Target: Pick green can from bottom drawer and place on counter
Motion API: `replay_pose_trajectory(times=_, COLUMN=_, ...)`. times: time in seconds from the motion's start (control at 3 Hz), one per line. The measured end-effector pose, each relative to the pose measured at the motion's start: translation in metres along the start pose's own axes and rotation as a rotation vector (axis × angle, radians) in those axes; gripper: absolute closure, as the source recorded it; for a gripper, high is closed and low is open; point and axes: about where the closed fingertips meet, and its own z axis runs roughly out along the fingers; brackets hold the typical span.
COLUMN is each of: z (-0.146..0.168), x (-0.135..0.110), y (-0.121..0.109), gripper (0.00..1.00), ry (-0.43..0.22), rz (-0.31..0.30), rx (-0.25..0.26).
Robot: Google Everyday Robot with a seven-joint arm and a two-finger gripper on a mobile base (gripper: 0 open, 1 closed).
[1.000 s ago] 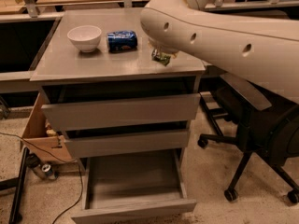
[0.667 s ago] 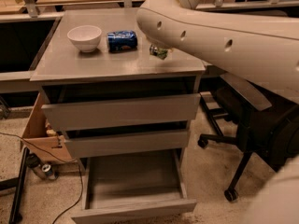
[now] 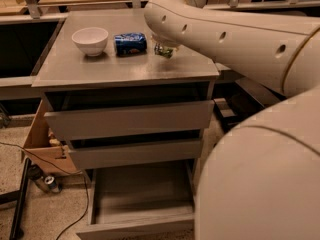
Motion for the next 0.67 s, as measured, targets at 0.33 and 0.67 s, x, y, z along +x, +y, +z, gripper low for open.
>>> replay_pose_trajectory(times=0.33, z=0.016, x=0.009, y=0.006, gripper=0.59, ry=0.065, rz=-0.012, rx=-0.028)
replay_pose_trajectory(times=0.67, z=0.030, x=0.022, y=0.006, gripper=0.36, ry=0.140, rz=-0.011, rx=-0.054)
